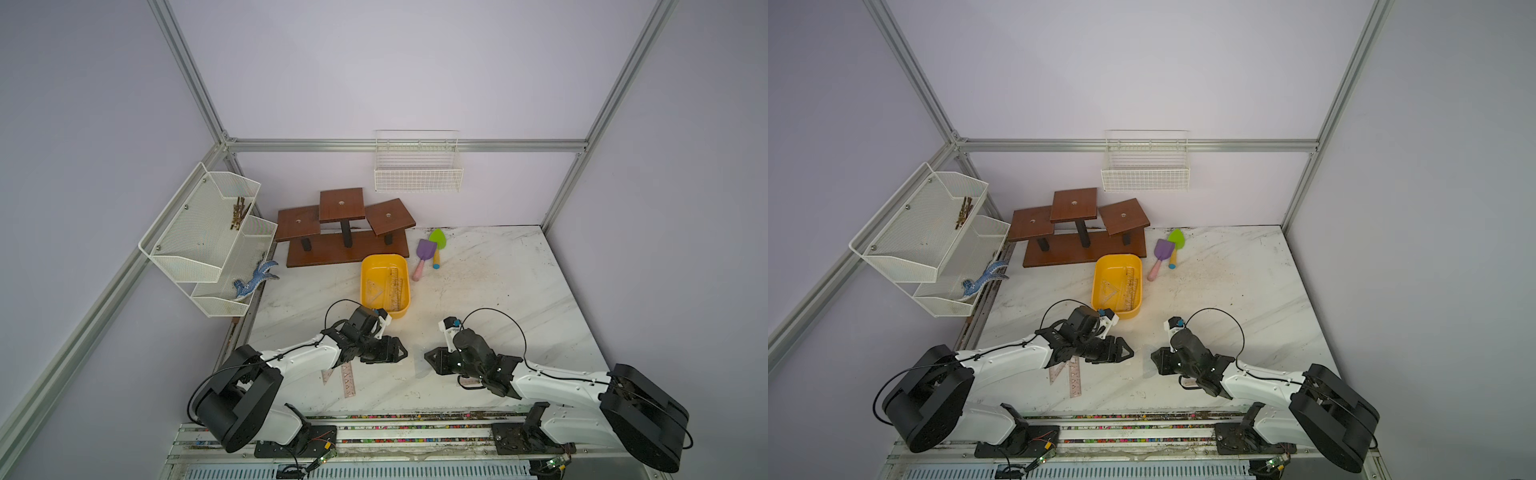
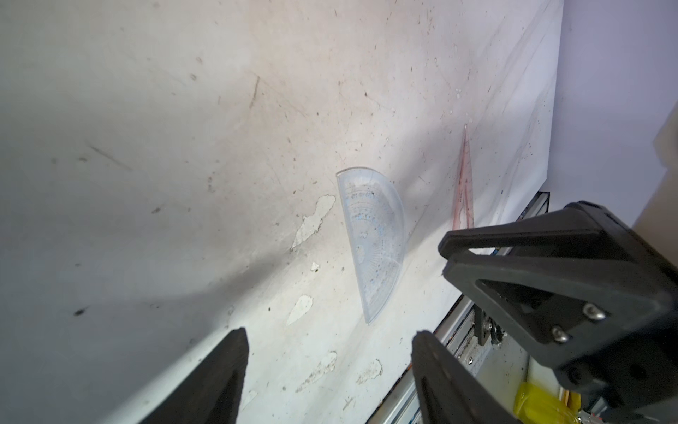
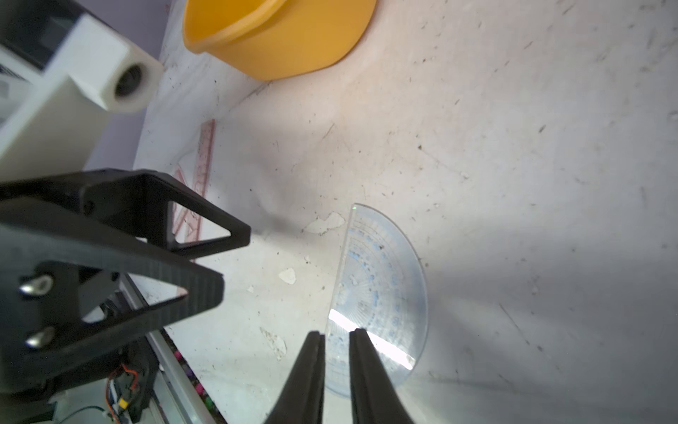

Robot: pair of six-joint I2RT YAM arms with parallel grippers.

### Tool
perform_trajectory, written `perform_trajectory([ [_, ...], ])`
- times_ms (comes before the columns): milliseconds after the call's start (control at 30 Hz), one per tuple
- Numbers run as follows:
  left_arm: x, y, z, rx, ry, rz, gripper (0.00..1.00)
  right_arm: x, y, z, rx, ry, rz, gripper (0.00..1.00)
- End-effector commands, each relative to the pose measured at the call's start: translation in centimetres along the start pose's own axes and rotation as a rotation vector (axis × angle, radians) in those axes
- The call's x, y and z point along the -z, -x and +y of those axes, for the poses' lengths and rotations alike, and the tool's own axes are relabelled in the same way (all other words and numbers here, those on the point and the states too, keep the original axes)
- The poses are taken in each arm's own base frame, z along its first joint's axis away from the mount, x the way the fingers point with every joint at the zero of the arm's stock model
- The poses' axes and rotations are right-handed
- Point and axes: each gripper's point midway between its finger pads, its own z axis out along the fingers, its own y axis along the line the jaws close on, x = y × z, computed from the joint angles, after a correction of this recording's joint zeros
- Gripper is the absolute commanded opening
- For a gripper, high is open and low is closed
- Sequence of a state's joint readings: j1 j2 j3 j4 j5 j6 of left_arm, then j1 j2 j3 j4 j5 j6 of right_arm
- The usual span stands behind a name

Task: Put the scattered rulers into the storage box
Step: Pick up the ruler from the center of the board.

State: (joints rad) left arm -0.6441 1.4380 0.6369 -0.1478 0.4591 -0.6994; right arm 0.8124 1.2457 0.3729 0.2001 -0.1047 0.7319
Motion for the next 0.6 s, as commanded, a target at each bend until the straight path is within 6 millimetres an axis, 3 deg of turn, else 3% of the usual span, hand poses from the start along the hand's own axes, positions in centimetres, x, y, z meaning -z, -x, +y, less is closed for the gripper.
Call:
perform_trajectory([
  [0, -0.4, 1.4, -2.1, -0.029, -0.065, -0.017, 0.73, -0.5, 0.9, -0.5, 0.011, 0.011, -0.032, 0.18],
  [567, -3.2, 0.9, -1.7, -0.021, -0.042, 0.041, 0.73, -2.1, -0.8, -3.2, -0.013, 0.004, 0.036, 0.16],
])
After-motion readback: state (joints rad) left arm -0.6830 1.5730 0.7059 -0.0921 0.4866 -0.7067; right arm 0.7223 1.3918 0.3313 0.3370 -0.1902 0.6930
